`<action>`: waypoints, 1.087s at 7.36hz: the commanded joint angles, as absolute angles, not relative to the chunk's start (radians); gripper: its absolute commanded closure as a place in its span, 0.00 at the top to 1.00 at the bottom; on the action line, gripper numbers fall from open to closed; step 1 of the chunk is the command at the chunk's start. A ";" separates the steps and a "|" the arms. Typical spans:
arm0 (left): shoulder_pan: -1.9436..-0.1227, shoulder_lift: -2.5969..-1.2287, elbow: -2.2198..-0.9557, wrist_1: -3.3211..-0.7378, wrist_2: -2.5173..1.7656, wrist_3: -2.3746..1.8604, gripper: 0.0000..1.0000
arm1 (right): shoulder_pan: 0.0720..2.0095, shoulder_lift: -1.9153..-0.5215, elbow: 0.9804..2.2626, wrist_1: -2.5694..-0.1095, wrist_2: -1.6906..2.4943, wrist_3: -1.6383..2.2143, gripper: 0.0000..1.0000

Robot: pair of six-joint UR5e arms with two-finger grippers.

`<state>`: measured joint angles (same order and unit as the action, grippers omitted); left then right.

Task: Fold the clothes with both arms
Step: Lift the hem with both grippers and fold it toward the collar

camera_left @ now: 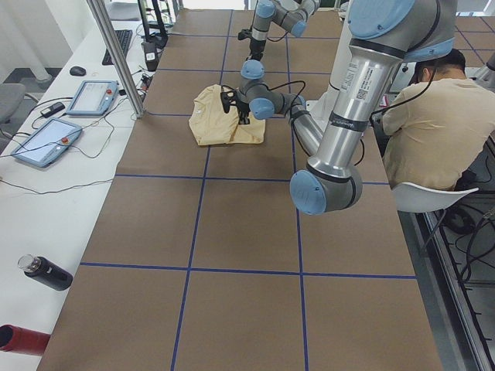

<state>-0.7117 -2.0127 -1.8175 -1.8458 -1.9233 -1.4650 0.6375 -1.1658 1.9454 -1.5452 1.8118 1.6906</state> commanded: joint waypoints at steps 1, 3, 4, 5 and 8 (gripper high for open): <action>-0.773 -2.046 -1.737 -1.890 -1.924 -1.437 0.00 | 0.713 -1.077 1.820 -1.549 1.833 1.606 0.00; -0.778 -2.129 -1.621 -1.904 -1.922 -1.440 0.00 | 0.745 -1.001 1.690 -1.543 1.833 1.530 0.00; -0.778 -2.144 -1.550 -1.974 -1.921 -1.446 0.00 | 0.747 -0.956 1.602 -1.540 1.832 1.494 0.00; -0.778 -2.163 -1.478 -2.036 -1.918 -1.451 0.00 | 0.747 -0.921 1.527 -1.523 1.832 1.490 0.00; -0.778 -2.209 -1.326 -2.135 -1.911 -1.448 0.00 | 0.749 -0.868 1.343 -1.378 1.825 1.488 0.00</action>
